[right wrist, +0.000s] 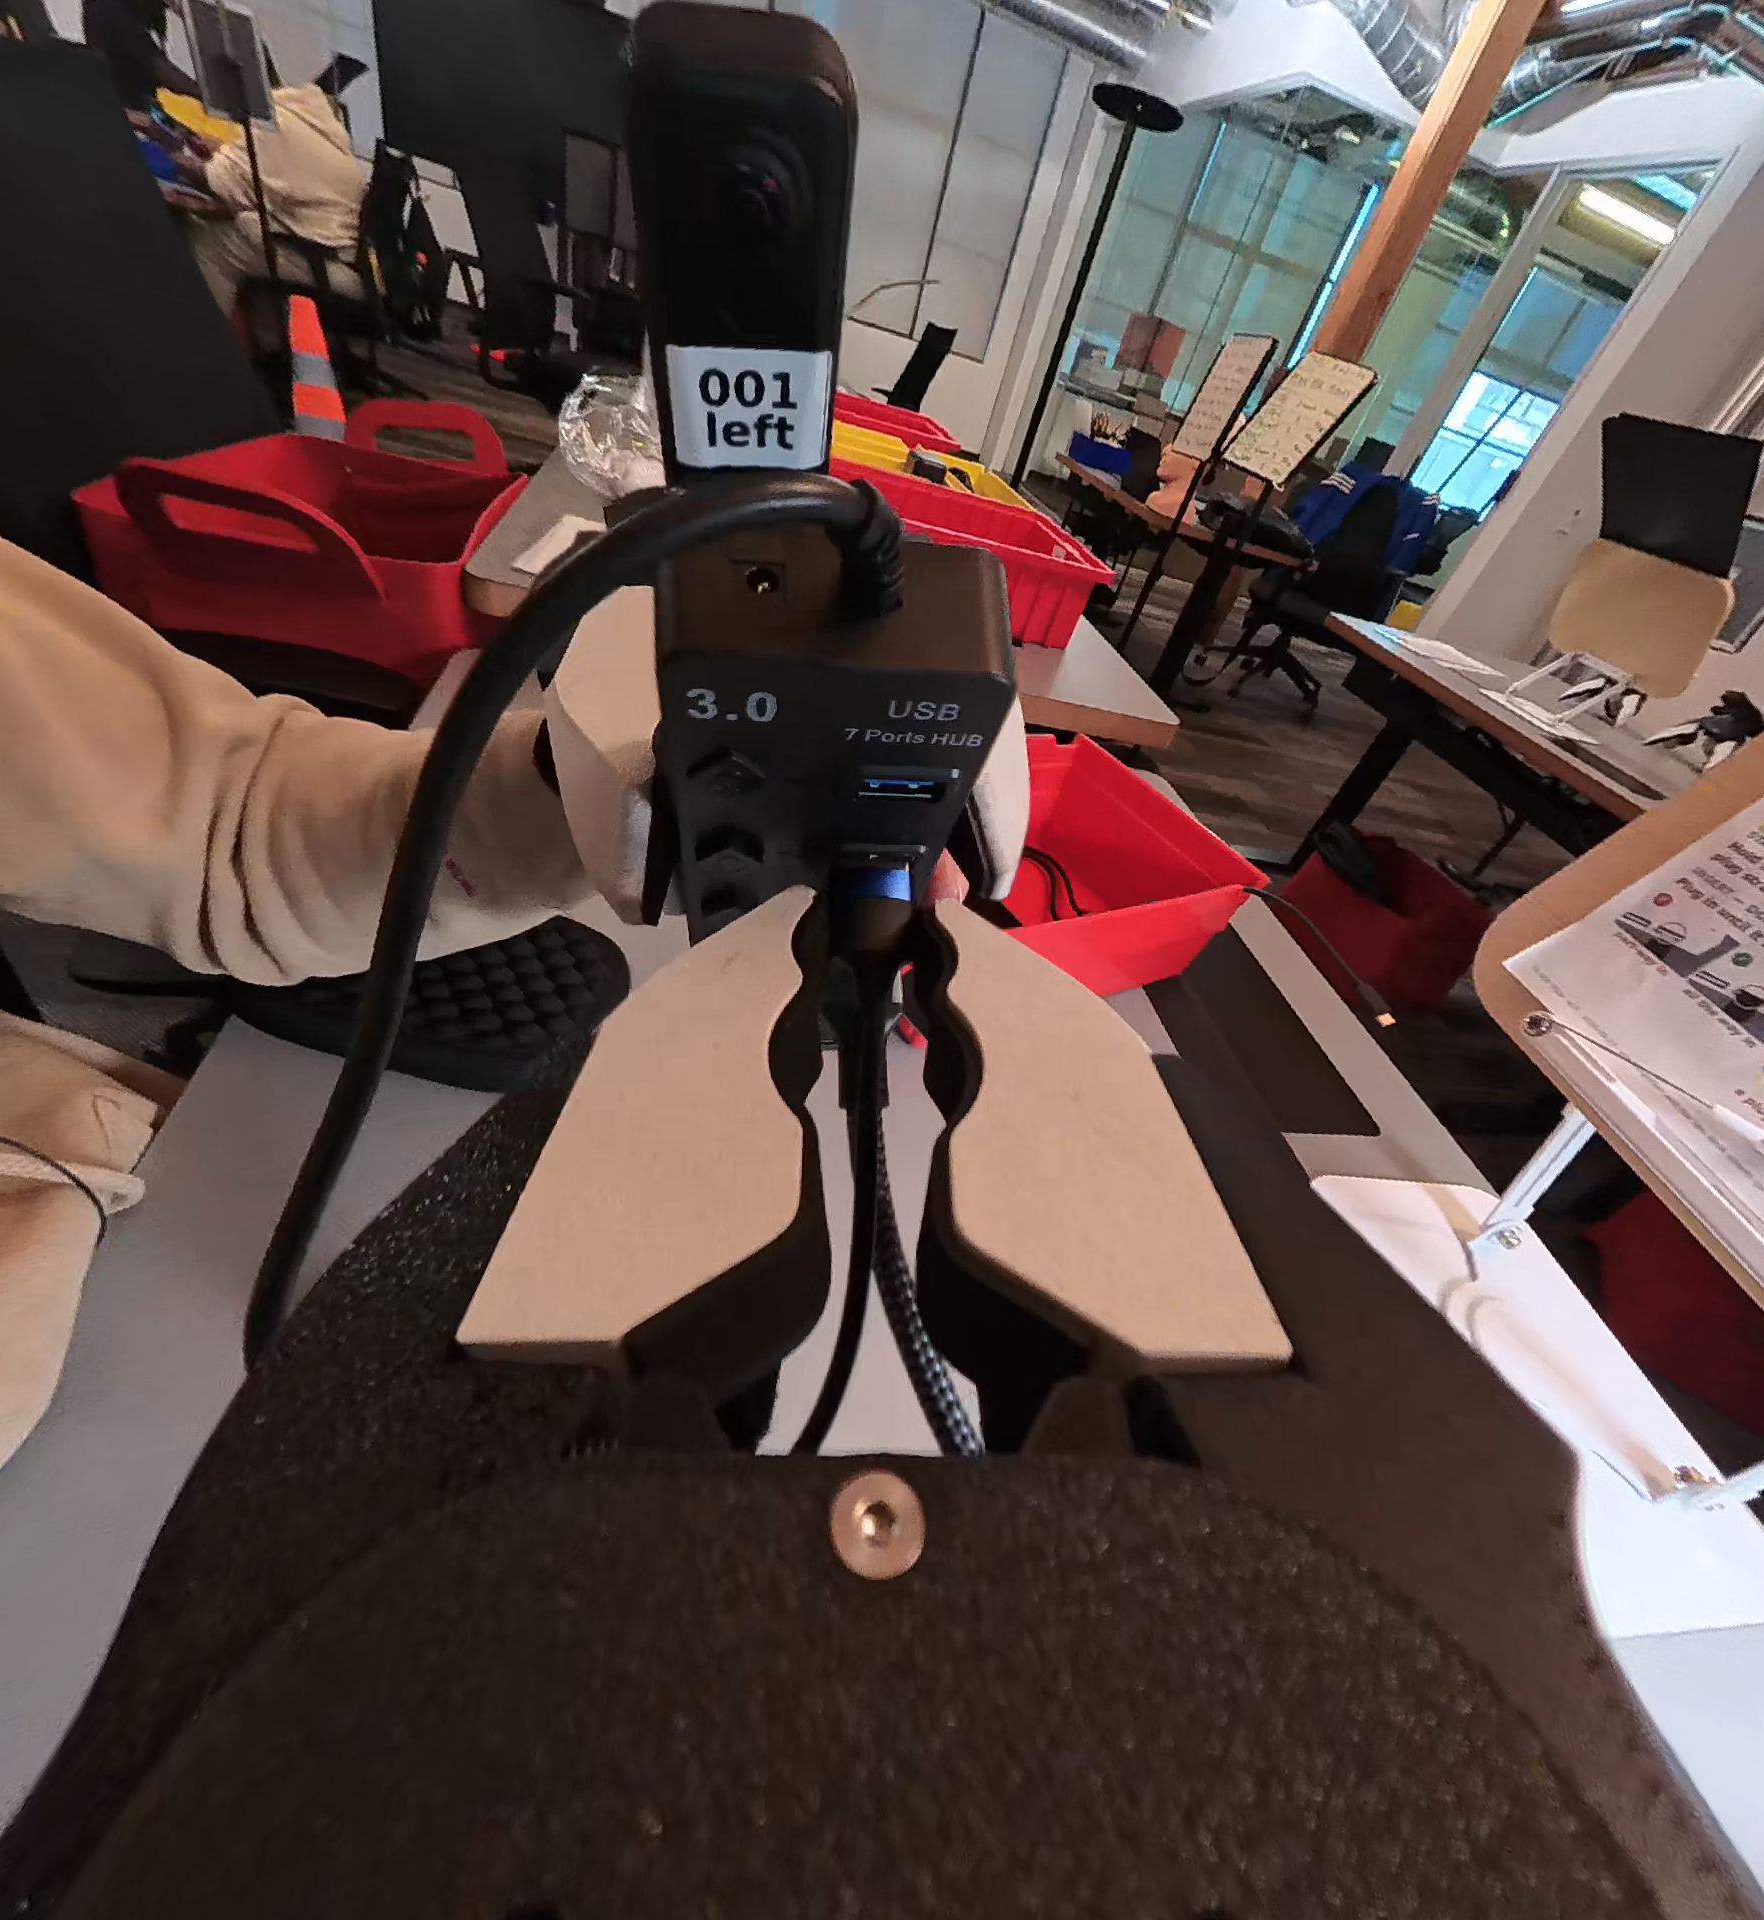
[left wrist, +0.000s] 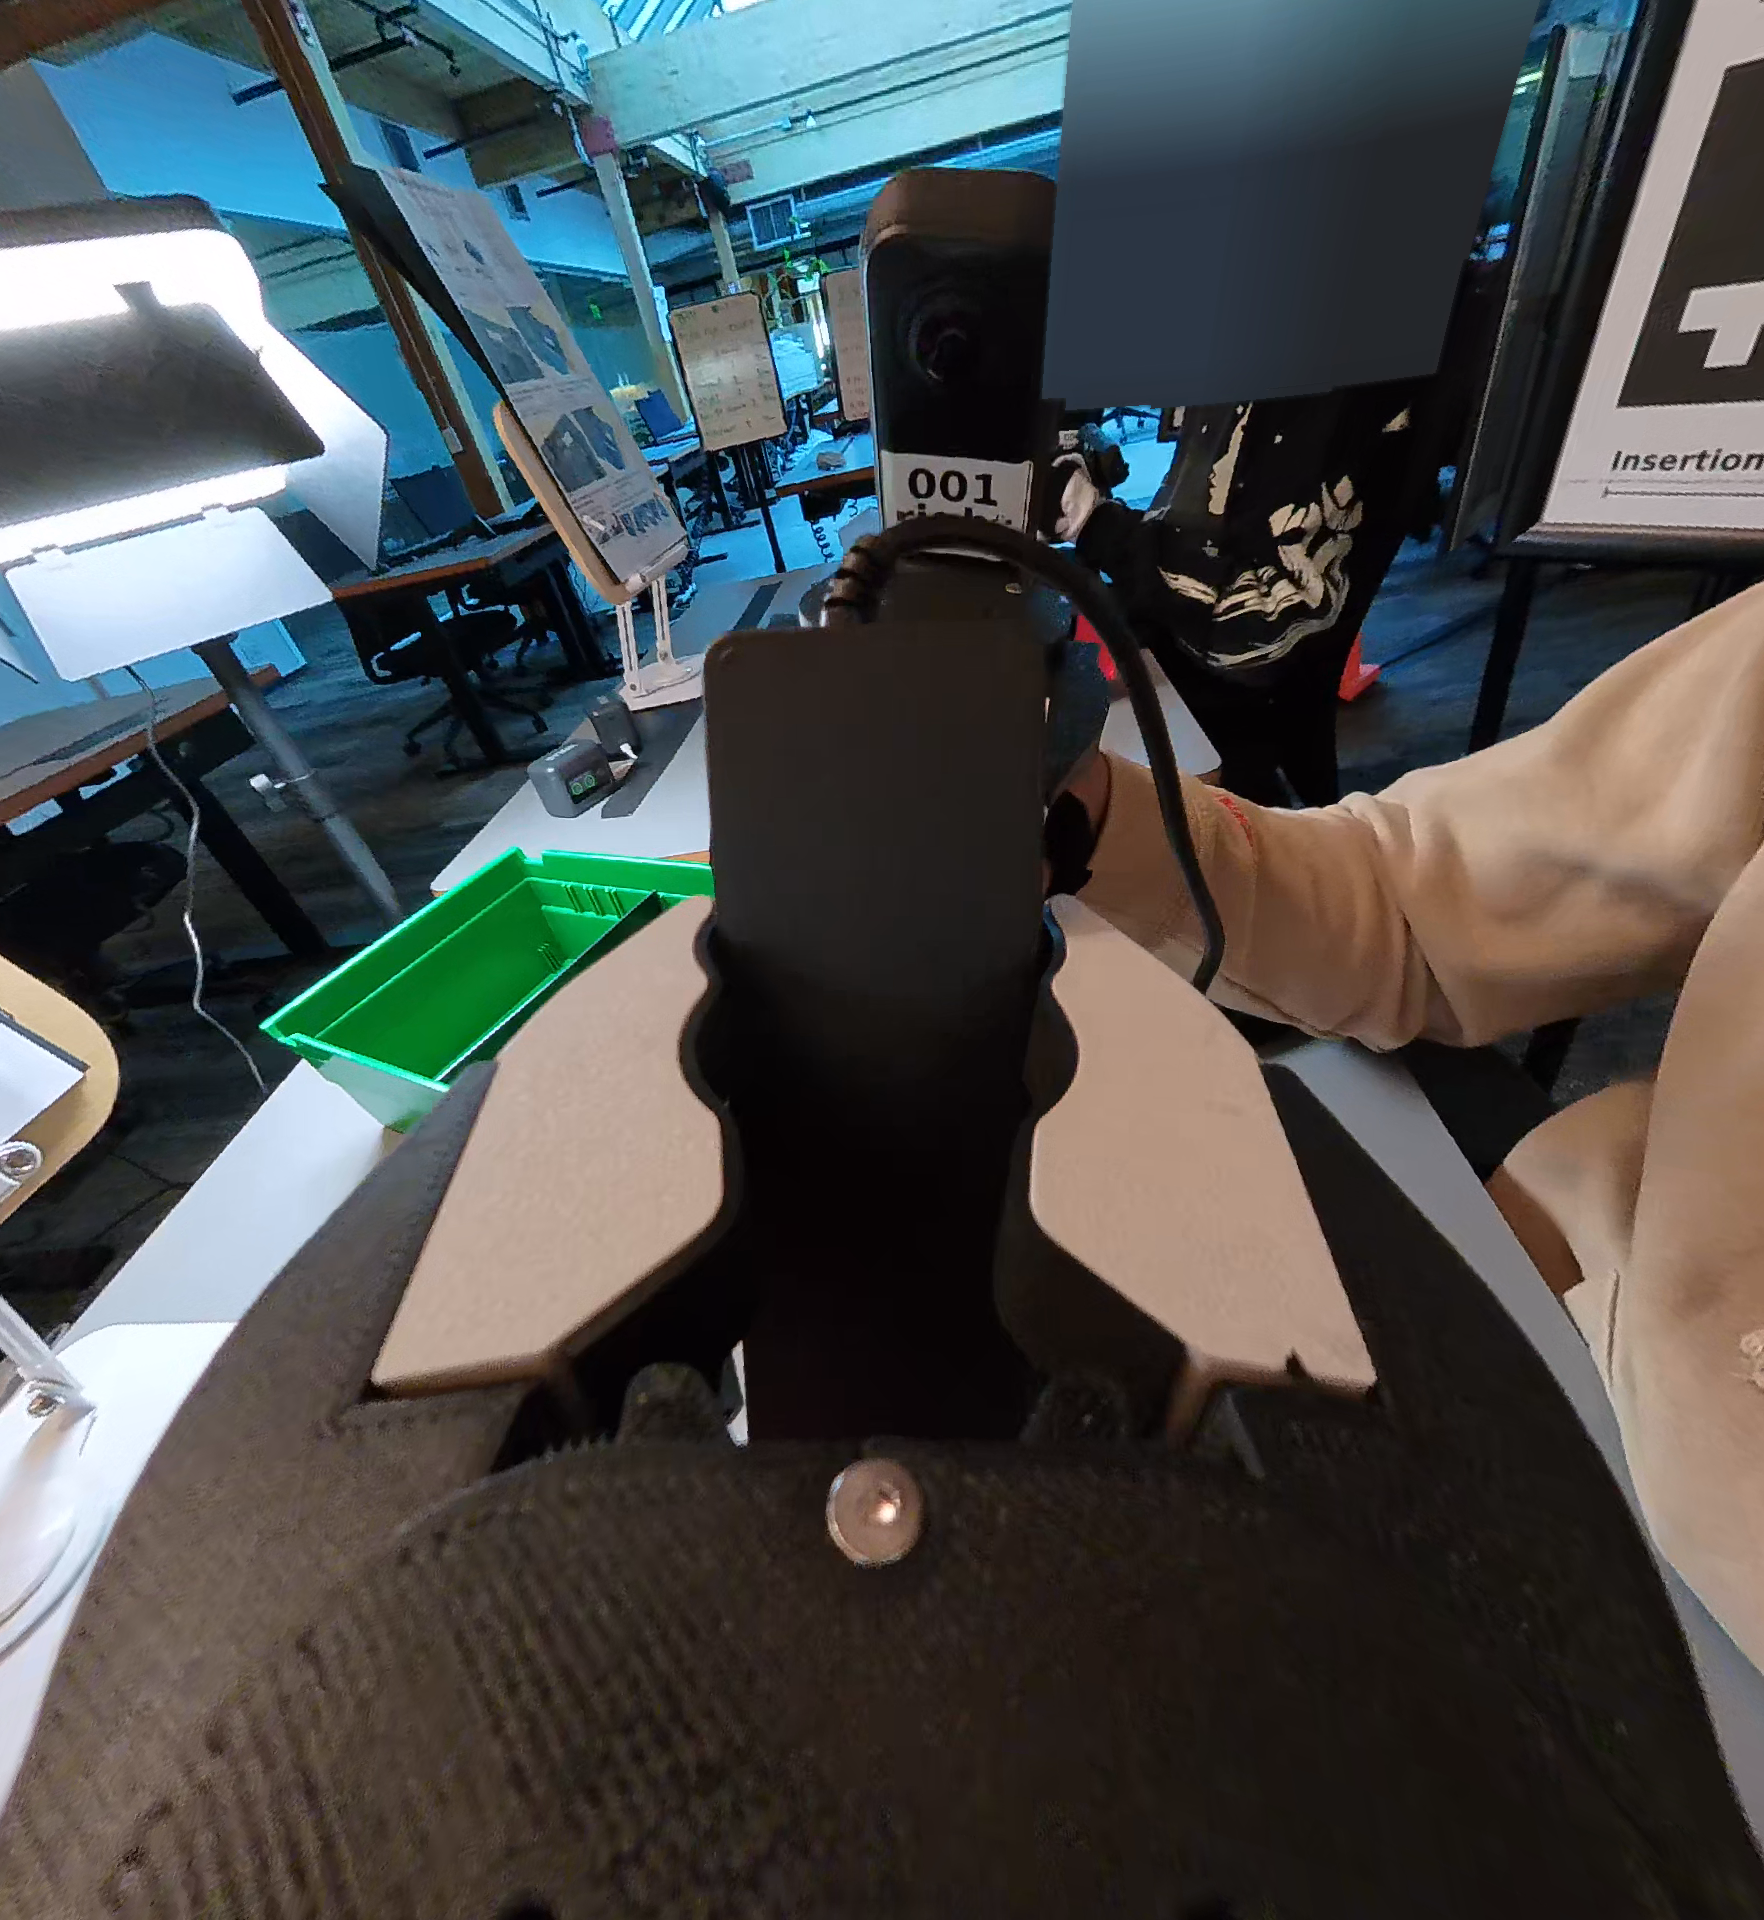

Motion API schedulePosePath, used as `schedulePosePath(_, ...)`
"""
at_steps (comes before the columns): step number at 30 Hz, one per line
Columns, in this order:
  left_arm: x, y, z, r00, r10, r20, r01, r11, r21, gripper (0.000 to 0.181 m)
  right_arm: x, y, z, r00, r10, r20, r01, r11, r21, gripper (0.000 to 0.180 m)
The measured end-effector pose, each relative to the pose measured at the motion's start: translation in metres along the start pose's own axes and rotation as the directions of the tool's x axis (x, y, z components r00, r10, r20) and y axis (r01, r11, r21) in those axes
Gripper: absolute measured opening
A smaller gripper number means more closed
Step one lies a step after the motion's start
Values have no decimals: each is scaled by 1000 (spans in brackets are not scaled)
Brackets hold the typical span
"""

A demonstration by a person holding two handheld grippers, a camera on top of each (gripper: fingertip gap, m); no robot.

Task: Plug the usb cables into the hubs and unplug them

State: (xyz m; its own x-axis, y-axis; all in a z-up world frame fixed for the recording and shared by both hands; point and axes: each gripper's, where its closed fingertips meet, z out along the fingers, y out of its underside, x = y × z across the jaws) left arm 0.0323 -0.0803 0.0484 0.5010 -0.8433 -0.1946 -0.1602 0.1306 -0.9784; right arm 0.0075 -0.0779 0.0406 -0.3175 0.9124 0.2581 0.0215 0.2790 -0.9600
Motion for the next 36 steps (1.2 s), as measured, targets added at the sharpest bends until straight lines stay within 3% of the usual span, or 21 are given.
schedulePosePath(3, -12, -11, -12, 998, -29, 48, 24, 996, 90, 55, 11, 12, -10, 999, -33, -34, 31, 997, -64, 16)
schedulePosePath(5, -31, -49, -68, 993, -88, 76, 63, 957, 285, 55, 33, 12, -38, 997, 9, -79, -10, 1000, -14, 16)
schedulePosePath(9, -39, -64, -118, 974, 4, 225, -58, 970, 235, 55, 42, -25, -61, 988, 15, -154, 3, 994, 113, 16)
schedulePosePath(14, -51, -61, -133, 965, -47, 256, -18, 969, 247, 55, 79, -7, -90, 931, -25, -365, 31, 999, 12, 15)
schedulePosePath(19, -57, -57, -136, 963, -67, 262, 0, 969, 248, 55, 147, 46, -134, 739, -142, -658, 36, 984, -172, 16)
schedulePosePath(21, -58, -55, -134, 963, -70, 262, 4, 970, 244, 55, 176, 83, -153, 634, -191, -750, -29, 962, -270, 16)
schedulePosePath(24, -59, -53, -130, 964, -76, 254, 11, 969, 246, 55, 200, 142, -169, 556, -178, -812, -183, 927, -329, 15)
schedulePosePath(29, -57, -47, -122, 970, -76, 232, 22, 974, 224, 55, 208, 213, -184, 525, -246, -815, -370, 796, -479, 16)
schedulePosePath(36, -55, -40, -109, 975, -71, 210, 31, 981, 190, 55, 192, 248, -179, 600, -173, -781, -517, 661, -544, 16)
